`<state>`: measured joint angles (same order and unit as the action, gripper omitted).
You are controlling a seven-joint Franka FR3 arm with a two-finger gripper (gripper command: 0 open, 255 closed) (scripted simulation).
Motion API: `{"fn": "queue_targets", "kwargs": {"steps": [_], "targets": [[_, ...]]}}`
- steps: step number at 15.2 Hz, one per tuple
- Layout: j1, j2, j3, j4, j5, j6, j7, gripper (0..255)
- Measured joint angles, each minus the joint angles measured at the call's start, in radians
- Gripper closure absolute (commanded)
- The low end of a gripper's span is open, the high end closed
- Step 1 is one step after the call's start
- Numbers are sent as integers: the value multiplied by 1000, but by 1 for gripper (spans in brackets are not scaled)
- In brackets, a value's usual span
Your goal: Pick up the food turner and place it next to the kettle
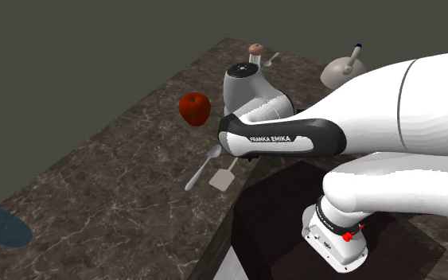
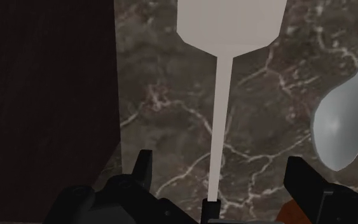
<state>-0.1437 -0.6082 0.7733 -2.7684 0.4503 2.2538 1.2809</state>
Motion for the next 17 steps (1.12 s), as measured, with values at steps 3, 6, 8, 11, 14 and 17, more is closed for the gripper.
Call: {"fn": "queue_targets", "kwargs": {"steps": [3,6,8,11,14,17], "targets": [[-1,4,3,-4,1,8,0,0],[-1,4,3,-4,1,9,0,255],[-1,4,3,-4,1,9,0,255],[-1,4,3,-4,1,9,0,255],[-1,4,3,-4,1,9,0,255],[1,-2,-1,-1,1,0,0,255]]}}
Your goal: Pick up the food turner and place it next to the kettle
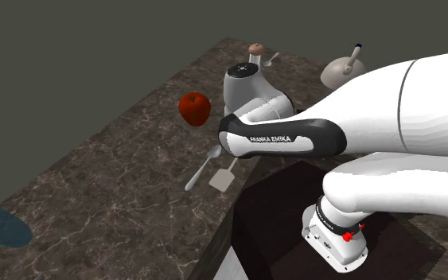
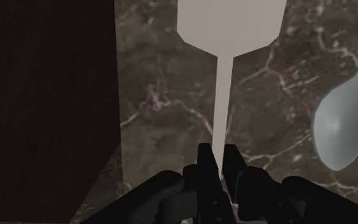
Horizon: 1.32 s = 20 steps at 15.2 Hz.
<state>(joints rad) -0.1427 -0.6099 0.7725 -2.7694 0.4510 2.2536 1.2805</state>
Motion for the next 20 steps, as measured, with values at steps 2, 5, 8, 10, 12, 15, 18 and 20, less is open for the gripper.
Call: {"fn": "queue_targets", "kwargs": {"steps": [2,5,8,10,12,15,18,20], "targets": [[4,-19,-13,10,-4,-29,-2,255],[8,-49,-39,31,-14,-80,-8,255],[13,-76,-60,53,-23,-130,-8,255],[13,-91,-74,70,-31,-162,-10,255],[13,-103,-87,91,-39,-194,-10,255],[15,-129,-111,117,-51,-247,-13,255],[15,-145,-130,143,-62,-289,-15,255],[13,-152,-141,166,-70,-319,-14,255]]}}
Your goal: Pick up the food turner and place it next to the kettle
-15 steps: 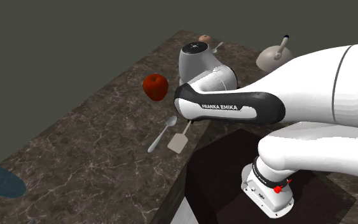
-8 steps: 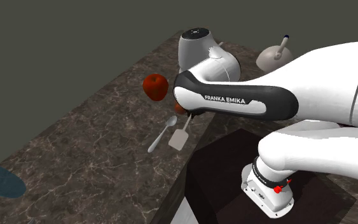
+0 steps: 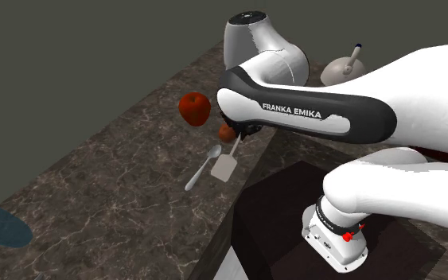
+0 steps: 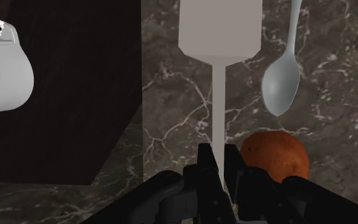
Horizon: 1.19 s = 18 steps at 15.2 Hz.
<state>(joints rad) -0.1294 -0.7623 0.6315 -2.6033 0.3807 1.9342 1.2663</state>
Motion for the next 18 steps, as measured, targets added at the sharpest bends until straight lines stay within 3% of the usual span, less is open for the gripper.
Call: {"fn": "queue_targets", "kwargs": {"steps": [18], "targets": [[-22,-18,-83,217,-66,-237,3,255]]}}
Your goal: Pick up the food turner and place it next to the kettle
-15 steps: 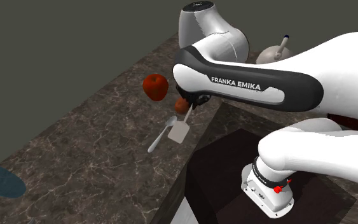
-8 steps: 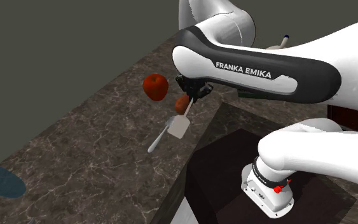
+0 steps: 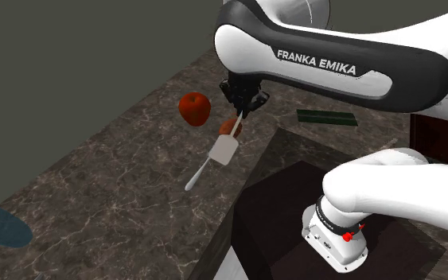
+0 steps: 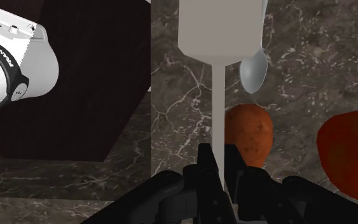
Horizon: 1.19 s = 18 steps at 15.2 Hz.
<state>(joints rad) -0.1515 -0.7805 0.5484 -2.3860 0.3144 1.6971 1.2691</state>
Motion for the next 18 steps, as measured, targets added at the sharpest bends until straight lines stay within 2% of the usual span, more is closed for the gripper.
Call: {"fn": "queue_targets", "kwargs": {"steps": [9,18], "targets": [[-14,19,-31,129,-29,-112,4,255],[-93,113,-158,147,-135,-60,-161,255]]}}
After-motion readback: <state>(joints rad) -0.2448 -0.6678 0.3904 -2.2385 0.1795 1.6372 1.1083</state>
